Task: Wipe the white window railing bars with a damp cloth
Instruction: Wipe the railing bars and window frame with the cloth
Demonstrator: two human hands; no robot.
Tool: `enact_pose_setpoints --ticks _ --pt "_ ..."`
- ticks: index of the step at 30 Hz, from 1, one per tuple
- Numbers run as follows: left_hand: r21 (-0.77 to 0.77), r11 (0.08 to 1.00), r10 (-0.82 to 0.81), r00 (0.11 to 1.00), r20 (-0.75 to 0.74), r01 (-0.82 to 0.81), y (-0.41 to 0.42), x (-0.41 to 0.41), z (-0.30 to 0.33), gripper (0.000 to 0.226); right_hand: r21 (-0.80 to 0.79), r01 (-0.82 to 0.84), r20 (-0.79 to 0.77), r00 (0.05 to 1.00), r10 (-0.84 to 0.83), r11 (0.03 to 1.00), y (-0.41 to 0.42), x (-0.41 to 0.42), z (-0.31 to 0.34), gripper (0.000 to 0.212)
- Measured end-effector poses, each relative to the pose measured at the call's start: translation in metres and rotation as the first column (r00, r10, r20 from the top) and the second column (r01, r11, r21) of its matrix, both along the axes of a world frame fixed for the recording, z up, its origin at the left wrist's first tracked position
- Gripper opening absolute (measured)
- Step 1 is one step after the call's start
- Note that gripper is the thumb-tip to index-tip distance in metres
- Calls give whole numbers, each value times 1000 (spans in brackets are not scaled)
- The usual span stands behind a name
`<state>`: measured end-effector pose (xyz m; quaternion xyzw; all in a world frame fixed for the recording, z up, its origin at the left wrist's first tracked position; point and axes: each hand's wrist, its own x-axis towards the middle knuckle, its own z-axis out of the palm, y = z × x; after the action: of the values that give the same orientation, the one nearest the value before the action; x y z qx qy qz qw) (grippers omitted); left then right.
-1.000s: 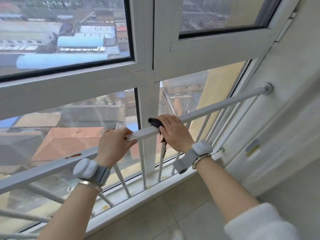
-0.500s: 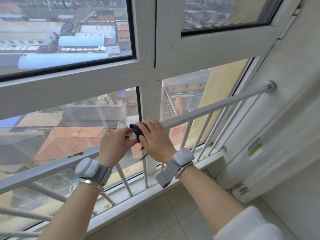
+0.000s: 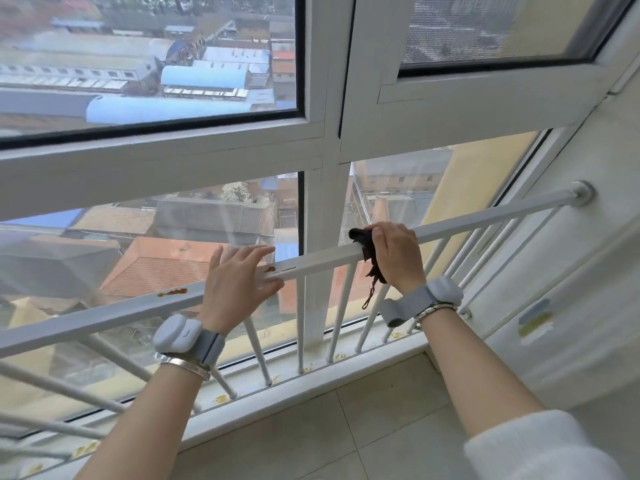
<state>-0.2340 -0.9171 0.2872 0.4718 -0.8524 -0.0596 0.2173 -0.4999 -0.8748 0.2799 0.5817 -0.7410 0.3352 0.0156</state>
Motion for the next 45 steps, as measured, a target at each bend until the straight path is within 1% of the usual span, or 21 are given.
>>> enact_pose_setpoints --ticks 2,4,7,10,12,15,18,20,23,25,27,29,32,34,36,37,39,42,45 --pt "38 999 15 1000 -4 -15 2 23 3 57 28 69 -98 993 -66 997 -8 6 -1 59" --pt "33 999 34 999 19 -35 1 44 8 53 34 128 -162 979 -121 991 -14 14 -5 57" --pt "51 997 61 997 44 -64 -2 79 14 49 -27 120 -133 983 -122 992 -16 41 -12 51" --pt "66 996 58 997 48 -61 -6 111 18 46 -37 83 -92 992 -86 996 -16 82 -17 48" --pt "64 997 36 998 44 -39 -7 131 20 43 -73 70 -103 992 -77 995 -19 119 -17 44" --pt "77 997 13 1000 3 -13 -7 157 22 36 -106 48 -134 989 -62 993 -23 175 -17 39" --pt "101 995 14 997 -70 -7 -10 180 21 33 -103 48 -120 991 -60 994 -25 226 -15 37" --pt "126 991 -29 997 -72 38 -12 195 18 31 -114 51 -125 990 -65 992 -27 261 -14 36" --pt "144 986 -70 995 -75 81 -17 208 16 26 -79 -11 -147 989 -1 997 -26 299 -16 33" --pt "150 984 -84 995 -60 93 -20 212 14 24 -65 -75 -166 984 64 995 -23 308 -17 33" --pt "144 986 -76 996 -54 83 -21 210 11 25 -23 -161 -146 977 156 987 -20 300 -13 36" --pt "145 986 -70 995 -70 79 -19 213 11 26 24 -190 -116 975 191 982 -17 285 -9 41" --pt "120 991 -53 997 -64 60 -19 213 9 27 17 -69 -94 993 71 997 -14 250 -7 45" --pt "110 993 -46 999 -26 48 -20 212 11 29 28 45 -83 996 -42 999 -16 238 -6 50" --pt "138 989 -52 999 9 50 -21 209 13 30 25 155 -55 987 -154 988 -20 244 -4 52" --pt "151 987 -49 999 8 47 -21 208 13 30 21 183 -54 982 -181 983 -22 254 -4 52" --pt "145 989 -29 1000 7 27 -19 209 13 30 4 141 -103 985 -140 990 -26 286 -6 47" --pt "119 993 -13 1000 14 11 -18 208 13 28 -59 -17 -162 987 8 998 -26 337 -14 34" --pt "104 994 13 1000 -8 -12 -17 207 12 27 -58 -168 -180 971 155 984 -23 352 -18 34"
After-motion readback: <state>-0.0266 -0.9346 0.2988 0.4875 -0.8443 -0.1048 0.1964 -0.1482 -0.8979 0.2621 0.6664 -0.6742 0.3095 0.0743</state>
